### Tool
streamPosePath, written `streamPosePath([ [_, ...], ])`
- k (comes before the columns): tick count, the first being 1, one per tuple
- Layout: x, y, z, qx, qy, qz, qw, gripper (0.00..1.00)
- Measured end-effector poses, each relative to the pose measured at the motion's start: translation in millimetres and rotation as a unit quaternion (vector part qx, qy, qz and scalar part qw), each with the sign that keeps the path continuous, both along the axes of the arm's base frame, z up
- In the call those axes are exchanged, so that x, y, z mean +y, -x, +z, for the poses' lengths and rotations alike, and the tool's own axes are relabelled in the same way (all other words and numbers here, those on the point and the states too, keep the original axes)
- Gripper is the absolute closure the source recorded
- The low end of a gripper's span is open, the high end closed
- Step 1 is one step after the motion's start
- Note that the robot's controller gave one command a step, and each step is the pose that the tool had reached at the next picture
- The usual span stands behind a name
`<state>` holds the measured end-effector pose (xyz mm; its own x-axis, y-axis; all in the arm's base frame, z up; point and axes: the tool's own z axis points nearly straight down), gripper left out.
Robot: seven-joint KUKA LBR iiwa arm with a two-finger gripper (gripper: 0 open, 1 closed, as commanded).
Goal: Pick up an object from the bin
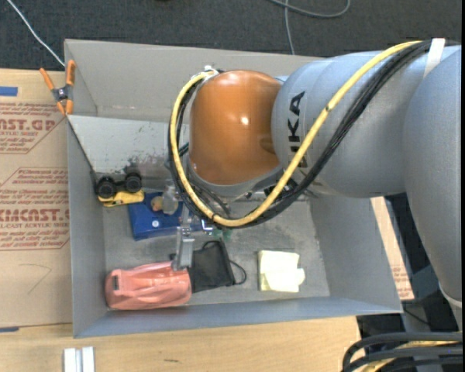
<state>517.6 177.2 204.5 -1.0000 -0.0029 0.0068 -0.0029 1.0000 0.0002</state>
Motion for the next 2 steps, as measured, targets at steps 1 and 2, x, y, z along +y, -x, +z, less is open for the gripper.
streamPosePath([
  [1, -1.3, -2.0, 4.7, -0.0040, -0.001, -0.001, 1.0000, 0.00],
  [2, -64.6, 8.5, -87.1, -0.0027, -0.001, 0.092, 0.9957, 0.00],
])
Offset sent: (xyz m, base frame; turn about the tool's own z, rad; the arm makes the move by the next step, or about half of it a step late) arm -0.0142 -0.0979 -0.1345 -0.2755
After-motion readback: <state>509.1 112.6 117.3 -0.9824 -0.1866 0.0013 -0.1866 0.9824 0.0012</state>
